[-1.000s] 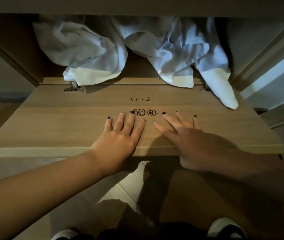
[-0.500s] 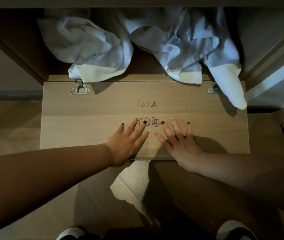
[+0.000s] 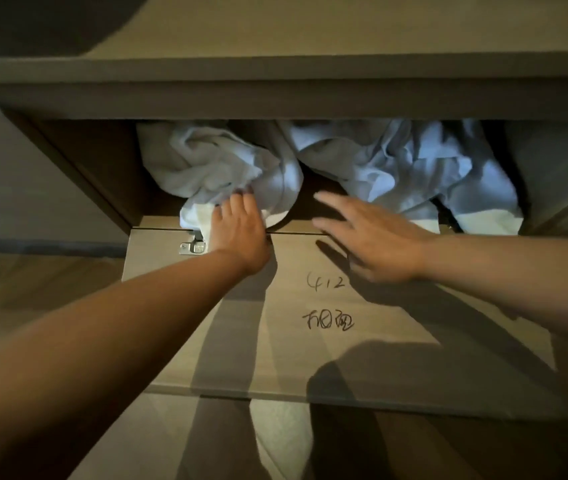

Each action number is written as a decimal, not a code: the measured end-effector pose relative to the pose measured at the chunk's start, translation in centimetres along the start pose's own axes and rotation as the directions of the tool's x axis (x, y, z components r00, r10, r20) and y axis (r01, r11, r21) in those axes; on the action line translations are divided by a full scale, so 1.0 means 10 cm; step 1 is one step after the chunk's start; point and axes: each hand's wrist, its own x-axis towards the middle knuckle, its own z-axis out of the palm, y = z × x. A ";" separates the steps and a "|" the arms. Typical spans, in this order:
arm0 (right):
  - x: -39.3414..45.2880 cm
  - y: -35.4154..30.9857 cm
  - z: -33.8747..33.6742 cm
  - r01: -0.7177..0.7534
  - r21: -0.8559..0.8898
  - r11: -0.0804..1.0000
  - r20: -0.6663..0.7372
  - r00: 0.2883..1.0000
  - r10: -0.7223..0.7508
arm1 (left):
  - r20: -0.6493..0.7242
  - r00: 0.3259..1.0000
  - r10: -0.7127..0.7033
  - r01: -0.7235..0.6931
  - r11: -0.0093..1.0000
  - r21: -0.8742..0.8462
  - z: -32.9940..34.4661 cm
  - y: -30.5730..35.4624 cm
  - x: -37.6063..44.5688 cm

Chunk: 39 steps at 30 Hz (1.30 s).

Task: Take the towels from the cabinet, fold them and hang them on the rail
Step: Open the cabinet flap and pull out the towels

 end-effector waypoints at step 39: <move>-0.69 0.00 -0.39 -0.083 0.905 0.417 -0.259 0.671 0.695 | -0.154 0.933 0.326 -0.348 0.700 -0.624 -0.31 0.91 -0.05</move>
